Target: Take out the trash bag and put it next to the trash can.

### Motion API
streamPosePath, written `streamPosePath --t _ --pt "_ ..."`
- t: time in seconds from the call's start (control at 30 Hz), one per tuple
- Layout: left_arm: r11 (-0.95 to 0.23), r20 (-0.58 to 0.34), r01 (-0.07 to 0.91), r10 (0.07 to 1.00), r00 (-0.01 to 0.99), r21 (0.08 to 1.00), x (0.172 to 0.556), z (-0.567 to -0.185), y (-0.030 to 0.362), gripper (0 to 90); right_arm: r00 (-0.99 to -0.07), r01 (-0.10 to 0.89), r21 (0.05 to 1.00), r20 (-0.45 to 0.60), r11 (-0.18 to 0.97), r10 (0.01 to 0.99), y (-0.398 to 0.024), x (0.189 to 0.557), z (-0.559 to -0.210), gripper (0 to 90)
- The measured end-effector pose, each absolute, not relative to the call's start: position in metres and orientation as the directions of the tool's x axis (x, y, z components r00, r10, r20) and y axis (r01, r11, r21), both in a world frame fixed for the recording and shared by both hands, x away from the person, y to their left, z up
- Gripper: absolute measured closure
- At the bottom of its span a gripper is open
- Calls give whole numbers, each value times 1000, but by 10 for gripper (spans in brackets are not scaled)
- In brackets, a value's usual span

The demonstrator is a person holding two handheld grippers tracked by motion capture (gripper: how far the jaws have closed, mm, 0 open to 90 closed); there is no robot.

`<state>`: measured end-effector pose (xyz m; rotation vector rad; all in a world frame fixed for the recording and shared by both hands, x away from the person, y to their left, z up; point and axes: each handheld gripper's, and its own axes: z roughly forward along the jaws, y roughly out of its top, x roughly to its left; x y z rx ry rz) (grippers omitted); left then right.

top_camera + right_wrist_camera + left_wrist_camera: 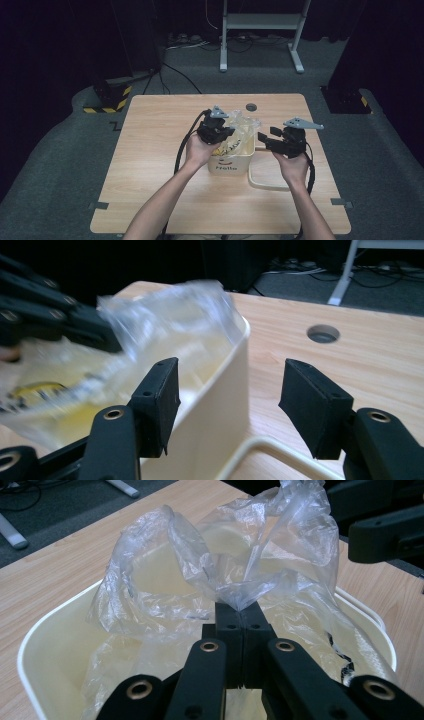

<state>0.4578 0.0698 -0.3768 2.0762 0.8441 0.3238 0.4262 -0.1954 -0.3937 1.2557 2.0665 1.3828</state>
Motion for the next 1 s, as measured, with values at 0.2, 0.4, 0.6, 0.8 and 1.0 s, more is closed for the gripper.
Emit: streamPosePath --t 0.2,0.4,0.6,0.8,1.0 --pt "-384 -88 457 680 727 803 458 -372 77 894 -519 494 854 139 162 844 -205 422 -416 417" --pt "-370 -98 458 682 725 809 457 -369 80 894 -490 520 834 113 186 864 -218 415 -443 428" --pt "-358 -106 458 683 722 814 457 -367 83 894 -471 547 811 90 210 878 -230 412 -465 433" --pt "-357 -109 460 683 723 813 458 -366 84 894 -457 560 803 91 206 885 -238 408 -480 439" --pt "-348 -110 451 680 725 822 457 -359 86 895 -457 571 787 66 236 887 -238 406 -494 438"
